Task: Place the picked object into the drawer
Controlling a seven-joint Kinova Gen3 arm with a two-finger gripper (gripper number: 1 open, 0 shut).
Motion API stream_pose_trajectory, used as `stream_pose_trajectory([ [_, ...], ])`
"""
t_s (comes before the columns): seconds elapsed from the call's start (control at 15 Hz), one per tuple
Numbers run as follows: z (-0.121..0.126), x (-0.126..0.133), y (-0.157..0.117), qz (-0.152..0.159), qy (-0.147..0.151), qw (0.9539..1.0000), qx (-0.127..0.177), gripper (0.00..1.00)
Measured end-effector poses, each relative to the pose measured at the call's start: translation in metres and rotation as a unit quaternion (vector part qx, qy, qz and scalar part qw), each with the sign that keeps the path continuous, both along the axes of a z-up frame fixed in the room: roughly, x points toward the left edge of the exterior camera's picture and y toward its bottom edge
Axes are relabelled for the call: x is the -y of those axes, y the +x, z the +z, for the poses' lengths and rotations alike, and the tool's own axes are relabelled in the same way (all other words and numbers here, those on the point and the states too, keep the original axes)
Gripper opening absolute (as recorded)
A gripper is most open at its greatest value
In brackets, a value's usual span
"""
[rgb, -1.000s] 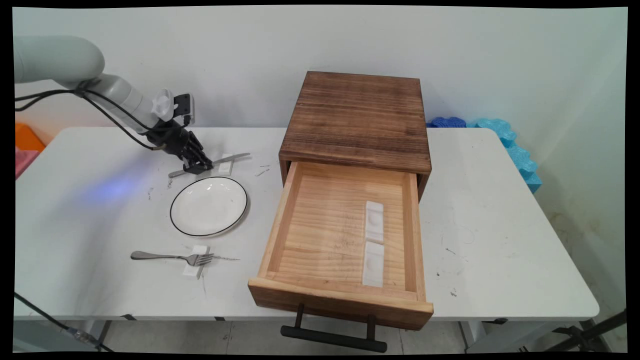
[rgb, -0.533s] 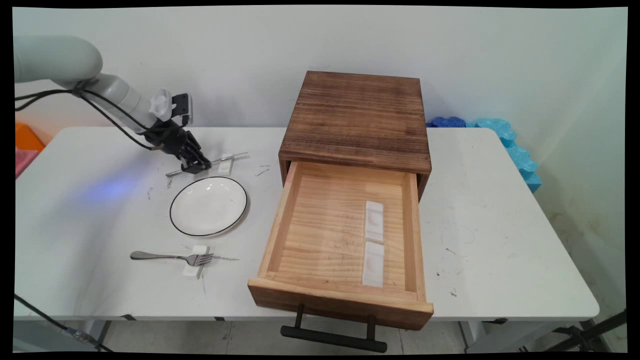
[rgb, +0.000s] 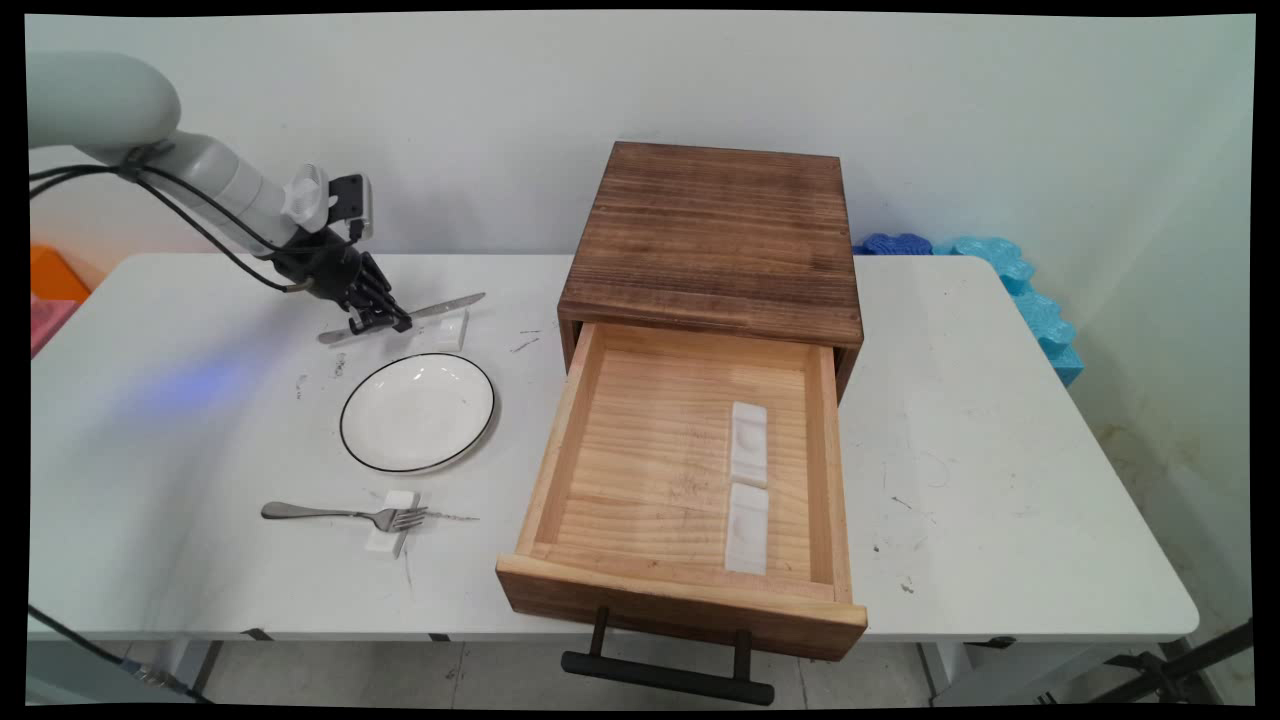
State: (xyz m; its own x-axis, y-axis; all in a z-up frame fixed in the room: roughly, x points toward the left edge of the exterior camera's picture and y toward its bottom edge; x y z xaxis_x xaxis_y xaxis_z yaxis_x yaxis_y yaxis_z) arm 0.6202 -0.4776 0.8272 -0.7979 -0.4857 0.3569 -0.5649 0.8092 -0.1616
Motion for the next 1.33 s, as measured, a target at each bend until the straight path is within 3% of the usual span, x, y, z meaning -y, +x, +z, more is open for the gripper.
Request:
stream_pose_trajectory([
  [0.6, 0.025, -0.014, -0.009, -0.012, -0.008, 0.9999, 0.003, 0.0],
  [1.33, 0.11, -0.056, -0.062, -0.075, -0.033, 0.9966, -0.001, 0.0],
])
